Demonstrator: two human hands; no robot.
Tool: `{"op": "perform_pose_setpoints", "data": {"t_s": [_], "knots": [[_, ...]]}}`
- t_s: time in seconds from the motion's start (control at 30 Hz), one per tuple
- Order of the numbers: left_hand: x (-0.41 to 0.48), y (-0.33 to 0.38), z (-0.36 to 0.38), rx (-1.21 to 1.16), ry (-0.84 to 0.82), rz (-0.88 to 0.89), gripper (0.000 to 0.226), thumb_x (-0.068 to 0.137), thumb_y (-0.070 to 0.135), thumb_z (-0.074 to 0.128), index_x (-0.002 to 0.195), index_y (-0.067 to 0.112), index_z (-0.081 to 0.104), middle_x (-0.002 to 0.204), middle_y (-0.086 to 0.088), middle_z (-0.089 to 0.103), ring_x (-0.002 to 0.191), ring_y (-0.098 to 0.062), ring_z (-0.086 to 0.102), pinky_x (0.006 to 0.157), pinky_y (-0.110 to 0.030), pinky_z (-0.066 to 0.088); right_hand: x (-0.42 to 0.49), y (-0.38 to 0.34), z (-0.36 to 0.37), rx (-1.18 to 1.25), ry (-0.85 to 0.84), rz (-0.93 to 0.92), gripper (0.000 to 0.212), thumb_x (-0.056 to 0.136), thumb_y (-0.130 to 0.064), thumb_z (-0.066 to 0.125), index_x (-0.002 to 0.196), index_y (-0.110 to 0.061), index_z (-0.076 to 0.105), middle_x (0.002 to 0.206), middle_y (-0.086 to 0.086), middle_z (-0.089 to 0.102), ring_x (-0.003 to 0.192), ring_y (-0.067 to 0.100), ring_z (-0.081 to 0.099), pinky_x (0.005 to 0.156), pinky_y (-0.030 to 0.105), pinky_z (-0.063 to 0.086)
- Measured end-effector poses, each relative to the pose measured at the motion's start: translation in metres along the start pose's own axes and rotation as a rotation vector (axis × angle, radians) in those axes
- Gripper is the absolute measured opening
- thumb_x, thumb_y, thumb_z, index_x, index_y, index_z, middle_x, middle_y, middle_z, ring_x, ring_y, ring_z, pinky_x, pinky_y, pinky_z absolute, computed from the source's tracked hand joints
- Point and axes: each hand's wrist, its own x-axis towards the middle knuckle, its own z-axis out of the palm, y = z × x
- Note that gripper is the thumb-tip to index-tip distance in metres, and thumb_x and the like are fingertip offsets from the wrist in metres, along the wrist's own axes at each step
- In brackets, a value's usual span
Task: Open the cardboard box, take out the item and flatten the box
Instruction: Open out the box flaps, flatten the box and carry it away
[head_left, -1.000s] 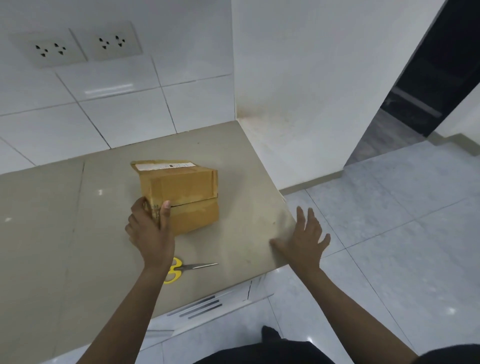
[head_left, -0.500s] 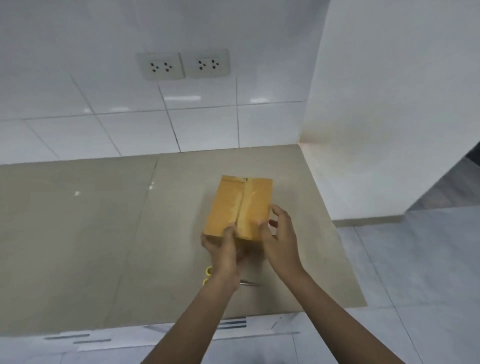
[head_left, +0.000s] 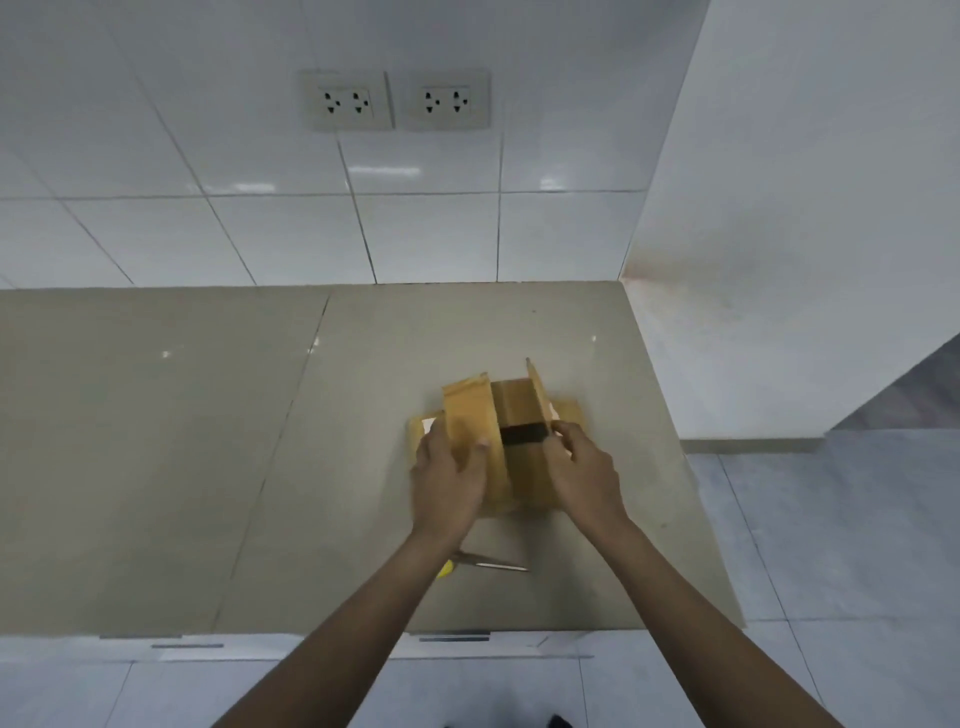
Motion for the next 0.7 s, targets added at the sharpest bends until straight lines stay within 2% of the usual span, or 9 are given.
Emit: {"op": "perform_pose_setpoints", "data": {"t_s": [0.1, 0.17, 0.2, 0.27, 0.33, 0.4, 0.47, 0.57, 0.7], "knots": [[0.013, 0.010, 0.009, 0.184, -0.092, 0.000, 0.102, 0.078, 0.064, 0.060, 0.150, 0.018, 0.004, 0.159, -0.012, 0.016, 0.142, -0.038, 0.023, 0.110, -0.051, 0.033, 0.008, 0.005, -0.011, 0.145, 0.079, 0.080, 0.038, 0.095, -0.029, 0.033, 0.061, -0.021, 0.048, 0.066, 0.000, 0.054, 0.069, 0.023, 0.050, 0.057, 0.033, 0.036], [0.019, 0.010, 0.011, 0.288, -0.124, -0.007, 0.105, 0.077, 0.055, 0.066, 0.150, 0.016, 0.002, 0.157, -0.014, 0.019, 0.138, -0.041, 0.028, 0.106, -0.051, 0.037, 0.016, 0.012, -0.018, 0.115, 0.100, 0.084, 0.037, 0.094, -0.024, 0.036, 0.059, -0.018, 0.043, 0.060, -0.001, 0.048, 0.065, 0.023, 0.047, 0.054, 0.033, 0.032], [0.022, 0.009, 0.010, 0.302, -0.131, 0.002, 0.099, 0.078, 0.048, 0.066, 0.149, 0.014, 0.006, 0.153, -0.014, 0.026, 0.134, -0.040, 0.034, 0.104, -0.049, 0.039, 0.022, 0.016, -0.021, 0.063, 0.101, 0.077, 0.030, 0.094, -0.022, 0.038, 0.067, -0.016, 0.050, 0.064, -0.001, 0.050, 0.068, 0.024, 0.050, 0.056, 0.033, 0.035], [0.025, 0.005, 0.002, 0.207, -0.150, 0.019, 0.076, 0.084, 0.039, 0.059, 0.146, 0.016, 0.021, 0.143, -0.008, 0.043, 0.125, -0.033, 0.045, 0.097, -0.042, 0.043, 0.028, 0.020, -0.025, -0.110, 0.097, 0.098, 0.019, 0.093, -0.021, 0.047, 0.108, -0.012, 0.055, 0.090, 0.005, 0.060, 0.085, 0.029, 0.058, 0.070, 0.036, 0.044], [0.026, 0.003, -0.009, 0.002, -0.192, -0.018, 0.054, 0.091, 0.036, 0.046, 0.143, 0.024, 0.035, 0.131, 0.002, 0.053, 0.118, -0.026, 0.052, 0.095, -0.037, 0.043, 0.034, 0.027, -0.026, -0.392, 0.133, 0.046, 0.047, 0.089, -0.015, 0.056, 0.134, -0.015, 0.041, 0.130, 0.014, 0.052, 0.113, 0.034, 0.054, 0.094, 0.046, 0.044], [0.028, -0.004, -0.022, -0.153, -0.165, -0.060, 0.035, 0.094, 0.035, 0.037, 0.121, 0.033, 0.059, 0.115, 0.004, 0.065, 0.103, -0.020, 0.060, 0.088, -0.038, 0.049, 0.035, 0.028, -0.021, -0.680, 0.177, -0.138, 0.048, 0.087, -0.008, 0.057, 0.132, -0.017, 0.044, 0.147, 0.015, 0.038, 0.132, 0.034, 0.041, 0.110, 0.055, 0.027], [0.031, -0.013, -0.036, -0.245, -0.117, -0.126, 0.028, 0.094, 0.027, 0.039, 0.091, 0.029, 0.067, 0.096, -0.002, 0.069, 0.087, -0.019, 0.063, 0.075, -0.035, 0.052, 0.034, 0.026, -0.011, -0.803, 0.110, -0.323, 0.034, 0.090, -0.014, 0.053, 0.124, -0.020, 0.052, 0.148, 0.010, 0.038, 0.140, 0.028, 0.029, 0.115, 0.059, 0.014], [0.034, -0.024, -0.048, -0.376, -0.156, -0.244, 0.023, 0.091, 0.013, 0.042, 0.085, 0.019, 0.063, 0.087, -0.009, 0.064, 0.078, -0.023, 0.060, 0.064, -0.032, 0.049, 0.030, 0.023, 0.006, -0.722, -0.027, -0.341, 0.032, 0.096, -0.034, 0.039, 0.118, -0.022, 0.059, 0.148, 0.002, 0.037, 0.145, 0.023, 0.017, 0.114, 0.060, 0.006], [0.035, -0.025, -0.046, -0.440, -0.126, -0.299, 0.021, 0.090, 0.011, 0.042, 0.085, 0.017, 0.061, 0.083, -0.008, 0.063, 0.075, -0.023, 0.059, 0.056, -0.029, 0.047, 0.025, 0.017, 0.008, -0.450, -0.049, -0.255, 0.041, 0.098, -0.046, 0.031, 0.117, -0.021, 0.058, 0.149, 0.000, 0.037, 0.145, 0.022, 0.014, 0.113, 0.062, 0.005]]}}
